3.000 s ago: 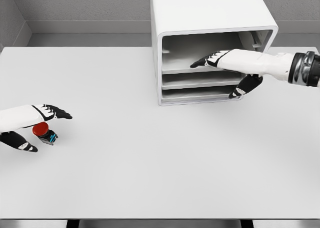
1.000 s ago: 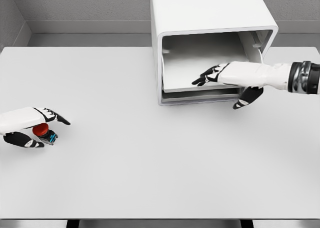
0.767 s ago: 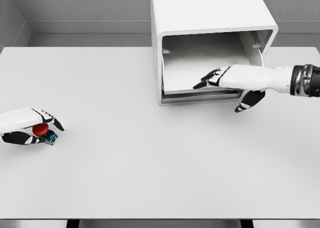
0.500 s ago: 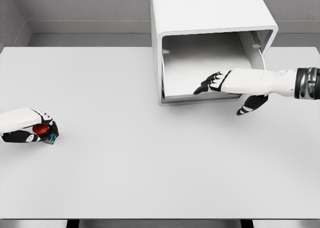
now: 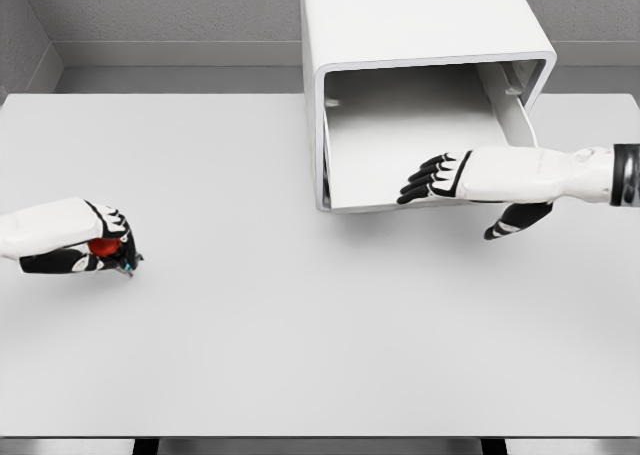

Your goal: Slide open multi-storey tabletop storage cabinets and put open load switch and slide close multi-storey tabletop storage cabinets

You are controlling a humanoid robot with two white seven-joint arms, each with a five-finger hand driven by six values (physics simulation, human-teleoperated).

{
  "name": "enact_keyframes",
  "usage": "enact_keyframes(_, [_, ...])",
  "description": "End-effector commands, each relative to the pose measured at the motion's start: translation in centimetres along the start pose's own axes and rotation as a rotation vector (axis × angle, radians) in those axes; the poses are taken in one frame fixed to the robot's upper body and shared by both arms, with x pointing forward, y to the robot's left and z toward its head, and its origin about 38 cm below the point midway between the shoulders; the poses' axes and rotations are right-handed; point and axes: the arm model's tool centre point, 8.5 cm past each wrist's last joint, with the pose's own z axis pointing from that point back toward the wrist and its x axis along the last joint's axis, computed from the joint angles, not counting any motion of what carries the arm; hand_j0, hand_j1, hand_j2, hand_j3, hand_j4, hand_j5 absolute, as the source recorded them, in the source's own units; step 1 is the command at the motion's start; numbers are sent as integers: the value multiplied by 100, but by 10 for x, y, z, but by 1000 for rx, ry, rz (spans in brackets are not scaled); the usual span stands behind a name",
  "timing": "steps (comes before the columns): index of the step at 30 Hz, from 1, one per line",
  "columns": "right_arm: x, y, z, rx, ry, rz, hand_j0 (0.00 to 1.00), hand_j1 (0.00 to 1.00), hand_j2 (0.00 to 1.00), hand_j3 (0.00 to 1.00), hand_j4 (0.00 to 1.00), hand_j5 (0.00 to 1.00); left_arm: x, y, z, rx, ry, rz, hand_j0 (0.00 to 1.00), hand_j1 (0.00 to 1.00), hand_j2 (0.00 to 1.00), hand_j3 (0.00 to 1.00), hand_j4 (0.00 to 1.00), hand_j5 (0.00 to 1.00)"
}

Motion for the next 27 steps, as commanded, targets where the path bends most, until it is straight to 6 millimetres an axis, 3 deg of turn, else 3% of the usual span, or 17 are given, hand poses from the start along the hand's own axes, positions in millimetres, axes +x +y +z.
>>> enact_keyframes(1, [0, -1, 2, -5, -1, -5, 100, 100, 100, 100, 100, 100, 8, 9, 1, 14, -19, -16, 42, 42, 42, 42, 42, 42])
enact_keyframes(7, [1, 5, 3, 3, -5, -19, 100, 100, 100, 100, 100, 100, 20, 29, -3, 49, -60, -53, 43, 43, 43, 43, 43, 43])
enact_keyframes(14, [1, 13, 5, 17, 2, -34, 100, 100, 100, 100, 100, 100, 29, 38, -5, 70, -89, -64, 43, 43, 43, 43, 43, 43])
enact_keyframes(27, [4, 9, 14, 1, -1, -52, 100, 100, 100, 100, 100, 100, 36, 55, -11, 117, -121, -92, 43, 43, 43, 43, 43, 43])
